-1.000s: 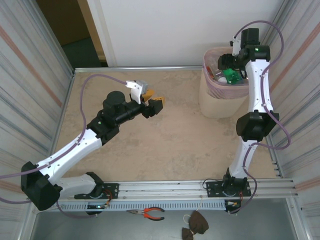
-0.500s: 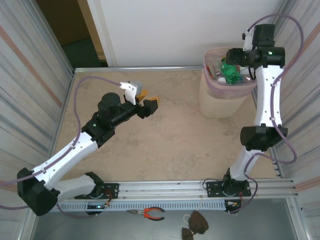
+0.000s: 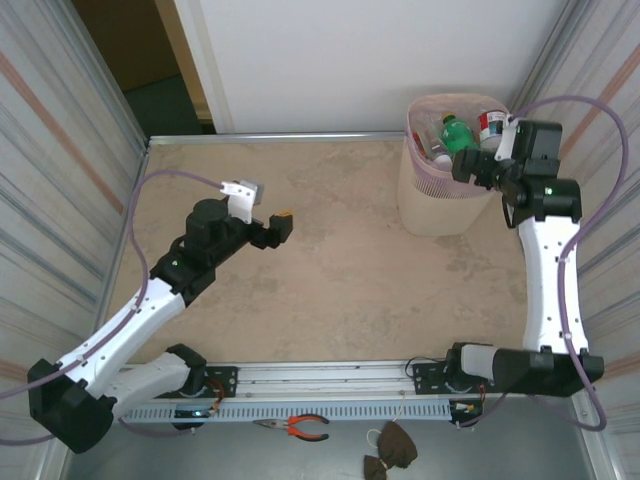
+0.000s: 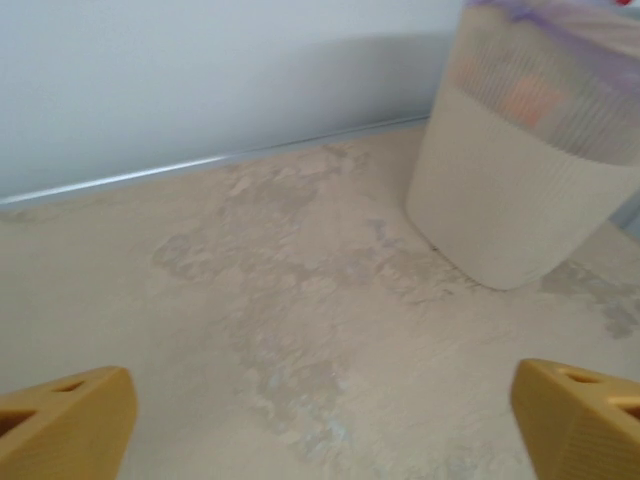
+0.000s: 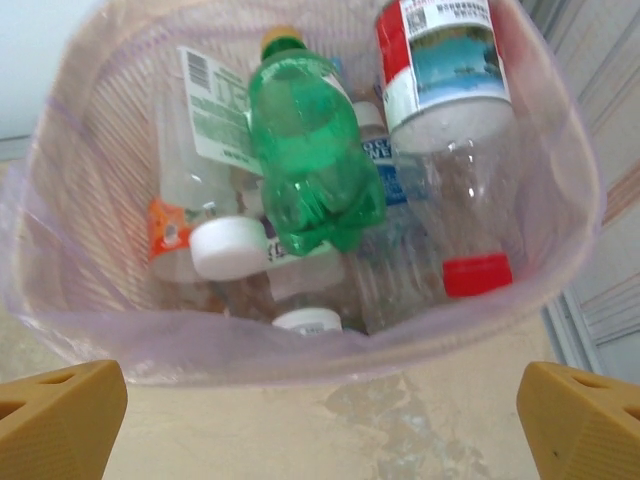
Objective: Put the plastic bottles in the bin
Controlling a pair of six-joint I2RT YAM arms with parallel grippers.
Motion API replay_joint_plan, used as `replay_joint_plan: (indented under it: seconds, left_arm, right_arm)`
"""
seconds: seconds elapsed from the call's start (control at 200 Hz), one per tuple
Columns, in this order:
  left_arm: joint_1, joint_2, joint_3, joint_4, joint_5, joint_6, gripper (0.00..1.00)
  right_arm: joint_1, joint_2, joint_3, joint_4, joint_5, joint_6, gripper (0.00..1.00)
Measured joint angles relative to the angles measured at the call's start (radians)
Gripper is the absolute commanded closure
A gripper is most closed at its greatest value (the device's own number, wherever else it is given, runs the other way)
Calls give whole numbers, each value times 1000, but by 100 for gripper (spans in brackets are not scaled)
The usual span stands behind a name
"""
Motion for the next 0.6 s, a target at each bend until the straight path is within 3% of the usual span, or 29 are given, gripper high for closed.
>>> replay_joint_plan:
  seconds: [0.351, 0.601]
  left_arm:
    - [70, -39, -106, -49, -193, 41, 1]
    - [142, -35, -247, -11, -335, 94, 1]
  right_arm:
    - [0, -187, -449, 233, 63, 22, 1]
    - [0, -172, -806, 519, 34, 21, 1]
